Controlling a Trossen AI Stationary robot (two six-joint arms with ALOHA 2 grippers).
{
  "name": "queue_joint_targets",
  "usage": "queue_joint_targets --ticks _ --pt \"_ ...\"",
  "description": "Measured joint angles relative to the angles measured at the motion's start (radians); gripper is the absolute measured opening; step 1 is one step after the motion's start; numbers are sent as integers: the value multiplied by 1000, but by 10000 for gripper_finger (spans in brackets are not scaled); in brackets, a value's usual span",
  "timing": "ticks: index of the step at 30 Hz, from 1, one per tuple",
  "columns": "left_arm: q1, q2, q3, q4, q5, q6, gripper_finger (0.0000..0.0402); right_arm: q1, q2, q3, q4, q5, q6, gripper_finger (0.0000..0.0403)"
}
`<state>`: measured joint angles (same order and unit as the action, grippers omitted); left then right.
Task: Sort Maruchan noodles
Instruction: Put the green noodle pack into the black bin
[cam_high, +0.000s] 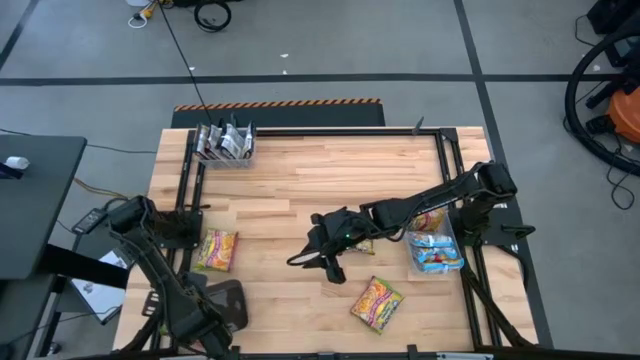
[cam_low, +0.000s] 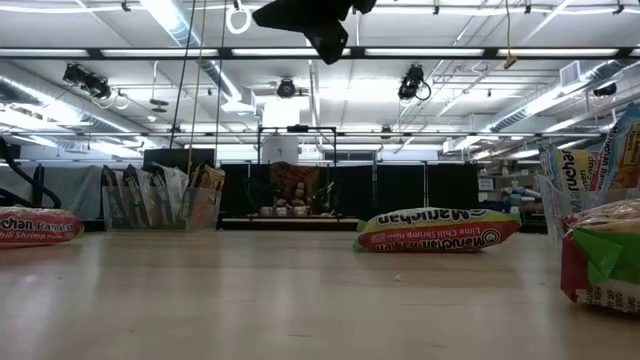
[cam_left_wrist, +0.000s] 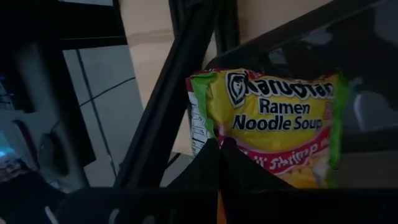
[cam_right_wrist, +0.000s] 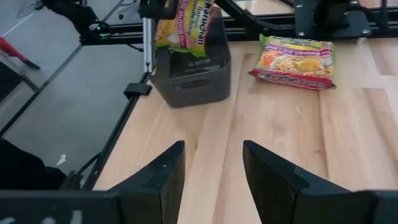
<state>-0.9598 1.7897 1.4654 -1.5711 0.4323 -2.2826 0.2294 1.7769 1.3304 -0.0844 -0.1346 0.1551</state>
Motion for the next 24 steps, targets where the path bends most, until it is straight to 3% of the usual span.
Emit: queue_joint_targets --ticks 10,19,24 --pt "21 -12 0 0 -53 -2 4 15 -4 0 2 -19 44 168" --pt "83 -31 35 0 -63 106 4 20 -4 0 5 -24 127 168" --pt "57 -37 52 2 -71 83 4 20 -4 0 6 -24 140 168"
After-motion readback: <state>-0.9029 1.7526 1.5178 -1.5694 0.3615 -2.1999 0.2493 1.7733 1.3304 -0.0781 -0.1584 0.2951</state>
